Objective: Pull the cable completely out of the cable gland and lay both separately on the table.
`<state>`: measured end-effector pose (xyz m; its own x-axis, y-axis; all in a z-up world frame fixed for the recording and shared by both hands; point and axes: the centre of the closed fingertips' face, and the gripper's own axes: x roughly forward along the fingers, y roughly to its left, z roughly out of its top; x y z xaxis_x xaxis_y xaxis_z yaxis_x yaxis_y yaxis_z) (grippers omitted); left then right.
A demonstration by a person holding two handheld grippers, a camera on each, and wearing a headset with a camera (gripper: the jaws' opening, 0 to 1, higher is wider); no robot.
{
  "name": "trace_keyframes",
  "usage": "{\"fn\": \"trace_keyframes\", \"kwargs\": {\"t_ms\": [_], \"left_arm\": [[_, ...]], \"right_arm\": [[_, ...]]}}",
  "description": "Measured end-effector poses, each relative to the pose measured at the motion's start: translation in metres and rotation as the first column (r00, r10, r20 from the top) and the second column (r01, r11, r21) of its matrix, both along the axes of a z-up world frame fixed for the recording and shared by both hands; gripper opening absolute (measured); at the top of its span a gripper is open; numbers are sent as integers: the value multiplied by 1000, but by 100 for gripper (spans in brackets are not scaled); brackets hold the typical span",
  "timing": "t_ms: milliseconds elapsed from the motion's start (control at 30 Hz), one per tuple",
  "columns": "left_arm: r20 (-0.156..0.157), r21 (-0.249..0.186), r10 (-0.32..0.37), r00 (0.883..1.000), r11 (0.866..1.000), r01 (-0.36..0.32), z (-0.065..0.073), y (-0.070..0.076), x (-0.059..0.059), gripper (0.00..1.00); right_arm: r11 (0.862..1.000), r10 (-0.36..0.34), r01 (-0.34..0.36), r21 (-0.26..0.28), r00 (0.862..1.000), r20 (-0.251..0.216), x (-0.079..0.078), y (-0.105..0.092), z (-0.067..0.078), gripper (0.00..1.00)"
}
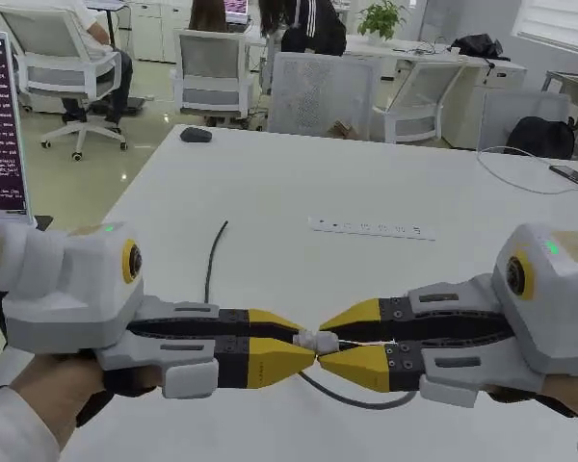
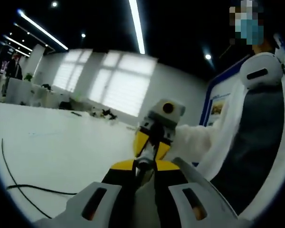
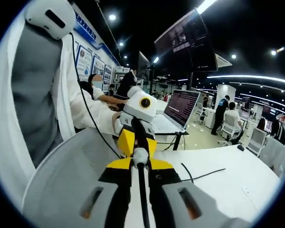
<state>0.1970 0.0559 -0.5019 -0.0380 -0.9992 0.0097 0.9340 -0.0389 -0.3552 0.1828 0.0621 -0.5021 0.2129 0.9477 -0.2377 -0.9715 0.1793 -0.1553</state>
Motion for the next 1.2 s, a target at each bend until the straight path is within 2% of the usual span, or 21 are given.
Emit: {"fn": "trace_keyframes", "kwargs": {"t_ms": [100,133,167,200,233,333,400,433,467,500,533,600,667,733,800,833,900,1000,1067,1167,1200], "left_arm": [[3,7,2,1000,1000,-2,-2,0,0,14],[8,8,4,1000,1000,-4,-2,0,0,14],[35,10,9,999,1000,-9,-2,0,0,15],[80,8,15,997,1000,-15,-1,-1,0,15],[96,7,16,995,1000,-17,-1,-1,0,15],[148,6,35,988,999,-36,-1,0,1,15],[187,-17,53,981,999,-51,4,1,3,15],[219,-27,66,973,998,-62,6,2,5,15],[246,-29,76,966,997,-71,7,2,7,15],[274,-26,82,958,997,-77,7,3,7,15],[306,-23,86,948,996,-83,7,3,7,15],[342,-27,84,936,996,-80,8,3,5,15],[369,-26,81,926,997,-76,8,2,3,15],[387,-25,80,919,997,-76,7,1,3,15],[397,-25,77,914,997,-73,7,1,3,15],[401,-26,76,913,997,-72,8,1,3,15],[408,-32,75,910,997,-68,9,1,2,15],[424,-31,68,903,998,-61,9,0,0,15],[434,-26,63,899,998,-57,8,-1,0,15],[443,-25,60,894,998,-55,8,-1,-1,15],[444,-25,62,894,998,-57,8,-1,0,15]], "right_arm": [[1000,-6,6,-7,1000,14,2,1,-2,12],[1000,-20,20,-3,1000,-11,3,0,-3,13],[999,-42,43,9,997,-71,4,0,-4,13],[998,-51,55,25,992,-116,5,-1,-3,13],[998,-52,57,32,991,-124,6,-1,-3,13],[994,-87,97,47,978,-188,11,-5,-3,15],[991,-88,106,76,972,-218,13,-7,-1,17],[988,-93,122,95,959,-267,14,-10,0,18],[986,-93,129,106,950,-297,14,-10,0,19],[983,-85,136,125,935,-344,14,-10,0,20],[981,-75,134,138,926,-370,13,-9,0,22],[974,-60,148,169,897,-438,12,-7,0,24],[963,-62,175,203,883,-466,14,-8,0,21],[955,-61,194,225,869,-491,17,-11,0,17],[952,-51,195,236,861,-507,16,-12,-1,17],[952,-46,191,240,863,-503,14,-12,0,17],[949,-33,188,255,858,-512,12,-12,3,17],[950,-33,186,250,858,-513,12,-12,2,15],[951,-25,181,250,852,-522,10,-11,2,14],[955,-20,169,245,857,-515,8,-9,1,14],[955,-23,168,244,864,-503,9,-9,1,14]]}}
